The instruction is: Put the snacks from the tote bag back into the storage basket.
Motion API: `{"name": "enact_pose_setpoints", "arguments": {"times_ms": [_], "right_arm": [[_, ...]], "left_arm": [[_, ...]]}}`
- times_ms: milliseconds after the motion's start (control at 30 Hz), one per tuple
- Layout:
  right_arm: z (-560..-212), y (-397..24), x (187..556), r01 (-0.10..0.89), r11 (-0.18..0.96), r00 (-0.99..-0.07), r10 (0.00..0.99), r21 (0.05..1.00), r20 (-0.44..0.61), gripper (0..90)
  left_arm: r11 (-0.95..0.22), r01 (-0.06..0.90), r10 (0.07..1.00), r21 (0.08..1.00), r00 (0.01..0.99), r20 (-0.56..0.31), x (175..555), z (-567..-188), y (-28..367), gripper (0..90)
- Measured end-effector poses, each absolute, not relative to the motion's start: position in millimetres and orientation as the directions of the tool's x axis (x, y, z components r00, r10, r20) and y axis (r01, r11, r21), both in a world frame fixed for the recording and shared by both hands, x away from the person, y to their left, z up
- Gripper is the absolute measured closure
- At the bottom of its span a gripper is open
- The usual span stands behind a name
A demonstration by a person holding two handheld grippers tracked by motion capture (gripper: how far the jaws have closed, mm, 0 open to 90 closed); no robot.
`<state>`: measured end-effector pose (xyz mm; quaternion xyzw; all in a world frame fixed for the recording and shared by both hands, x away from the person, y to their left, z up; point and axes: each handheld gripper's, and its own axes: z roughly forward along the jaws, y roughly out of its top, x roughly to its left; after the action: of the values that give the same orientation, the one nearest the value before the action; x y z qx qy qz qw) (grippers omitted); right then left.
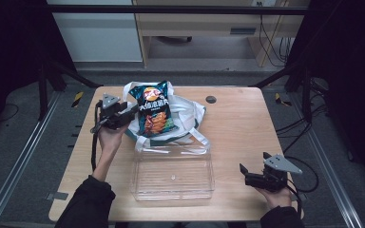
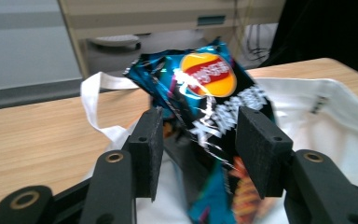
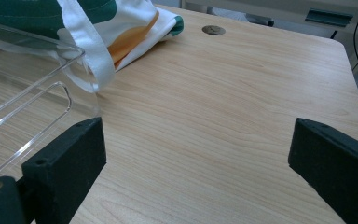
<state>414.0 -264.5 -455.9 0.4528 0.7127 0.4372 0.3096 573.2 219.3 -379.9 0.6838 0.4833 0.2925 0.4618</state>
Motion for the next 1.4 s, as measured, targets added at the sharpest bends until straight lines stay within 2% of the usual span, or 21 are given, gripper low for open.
{"name": "enact_pose_setpoints", "arguments": {"times_ms": [267,500,633,667,700,767,800,833,900,1067,1233,1400], "right_arm": [[-455.7,-264.5,414.2,0.374,0.208,-0.400,0.915,0.904,-0.045,4.3],[-456.3,-264.4,414.9,0.374,0.212,-0.404,0.914,0.903,-0.047,4.3],[-456.7,-264.1,415.0,0.377,0.214,-0.403,0.914,0.901,-0.049,4.3],[-456.7,-264.1,415.0,0.377,0.214,-0.403,0.914,0.901,-0.049,4.3],[-456.6,-264.1,414.8,0.375,0.213,-0.404,0.914,0.902,-0.048,4.4],[-456.6,-264.2,414.9,0.375,0.213,-0.404,0.913,0.902,-0.048,4.3],[-456.6,-264.2,414.9,0.375,0.213,-0.404,0.913,0.902,-0.048,4.3],[-456.7,-264.0,415.0,0.376,0.216,-0.405,0.913,0.901,-0.049,4.3],[-456.7,-263.8,414.8,0.377,0.215,-0.405,0.913,0.901,-0.048,4.3],[-456.7,-263.5,414.7,0.376,0.214,-0.405,0.913,0.901,-0.048,4.3],[-456.6,-263.3,414.2,0.377,0.216,-0.405,0.913,0.901,-0.049,4.4],[-457.1,-263.1,414.3,0.379,0.217,-0.405,0.913,0.899,-0.050,4.4]], "left_arm": [[-0.106,0.444,0.935,0.890,0.349,-0.063,600.7,-393.5,214.6,50.0],[-0.095,0.485,0.930,0.870,0.355,-0.096,613.5,-408.1,211.9,54.2],[-0.084,0.491,0.919,0.867,0.374,-0.123,617.4,-409.3,210.4,67.6],[-0.081,0.493,0.917,0.866,0.377,-0.129,618.1,-410.0,210.0,67.6],[-0.079,0.497,0.915,0.864,0.380,-0.135,618.9,-410.8,209.8,73.7],[-0.063,0.510,0.910,0.858,0.382,-0.160,619.9,-412.2,209.7,79.8],[-0.066,0.512,0.910,0.856,0.384,-0.159,620.0,-412.2,209.7,79.8],[-0.068,0.512,0.909,0.856,0.385,-0.158,619.8,-411.5,210.0,85.3],[-0.059,0.517,0.906,0.854,0.387,-0.172,619.5,-410.9,210.5,89.3],[-0.083,0.501,0.889,0.862,0.428,-0.163,610.3,-404.6,206.3,90.0],[-0.101,0.433,0.858,0.896,0.494,-0.143,587.3,-398.8,198.0,90.0],[-0.163,0.368,0.827,0.915,0.558,-0.077,558.9,-394.3,189.7,90.0]]}}
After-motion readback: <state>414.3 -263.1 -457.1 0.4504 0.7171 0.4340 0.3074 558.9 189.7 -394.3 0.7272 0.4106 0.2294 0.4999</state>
